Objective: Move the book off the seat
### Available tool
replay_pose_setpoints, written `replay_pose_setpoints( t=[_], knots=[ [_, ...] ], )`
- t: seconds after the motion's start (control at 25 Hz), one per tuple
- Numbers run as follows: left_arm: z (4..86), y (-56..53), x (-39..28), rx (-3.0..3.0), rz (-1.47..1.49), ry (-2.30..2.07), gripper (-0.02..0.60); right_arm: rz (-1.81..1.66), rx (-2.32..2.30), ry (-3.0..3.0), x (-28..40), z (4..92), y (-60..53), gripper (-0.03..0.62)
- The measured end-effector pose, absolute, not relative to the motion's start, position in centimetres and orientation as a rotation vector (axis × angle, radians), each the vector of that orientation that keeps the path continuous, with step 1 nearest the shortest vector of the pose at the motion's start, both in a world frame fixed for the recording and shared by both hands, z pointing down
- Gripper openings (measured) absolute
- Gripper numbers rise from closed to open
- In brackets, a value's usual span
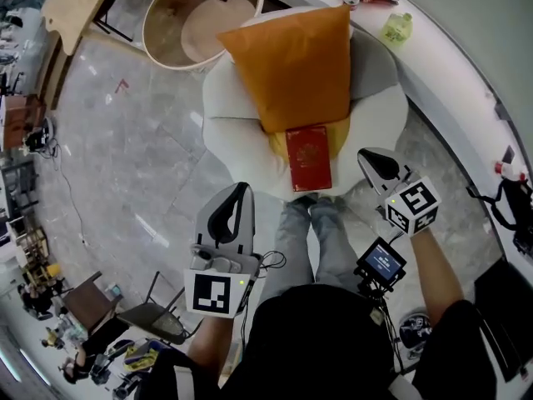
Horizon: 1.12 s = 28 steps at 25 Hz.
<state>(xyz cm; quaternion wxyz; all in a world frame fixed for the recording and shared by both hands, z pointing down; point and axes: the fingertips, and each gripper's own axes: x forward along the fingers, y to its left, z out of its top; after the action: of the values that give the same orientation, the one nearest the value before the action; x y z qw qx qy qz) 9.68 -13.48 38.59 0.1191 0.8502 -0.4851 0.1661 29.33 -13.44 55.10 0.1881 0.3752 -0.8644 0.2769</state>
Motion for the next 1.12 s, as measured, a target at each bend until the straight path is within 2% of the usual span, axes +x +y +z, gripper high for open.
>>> replay_pose_setpoints(
  t=[0.08, 0.16, 0.4, 0.8, 1.12],
  knots=[
    [40.9, -13.5, 9.2, 2.462, 0.506, -1.398, 0.012, 0.825, 1.025, -2.404, 28.6, 58.8, -13.0, 0.020],
    [43.5, -13.5, 8.9, 2.462, 0.540, -1.365, 0.012, 0.874, 0.989, -2.386, 27.8, 62.6, -12.3, 0.063],
    [52.5, -13.6, 8.2, 2.409, 0.607, -1.291, 0.012, 1.012, 0.857, -2.339, 25.3, 73.1, -9.4, 0.129],
    [67.1, -13.1, 6.5, 2.338, 0.636, -1.204, 0.012, 1.253, 0.886, -2.145, 24.2, 90.8, -5.7, 0.196],
    [76.1, -11.2, 4.7, 2.297, 0.679, -1.173, 0.012, 1.439, 0.814, -2.024, 23.0, 103.6, -3.0, 0.276]
  ],
)
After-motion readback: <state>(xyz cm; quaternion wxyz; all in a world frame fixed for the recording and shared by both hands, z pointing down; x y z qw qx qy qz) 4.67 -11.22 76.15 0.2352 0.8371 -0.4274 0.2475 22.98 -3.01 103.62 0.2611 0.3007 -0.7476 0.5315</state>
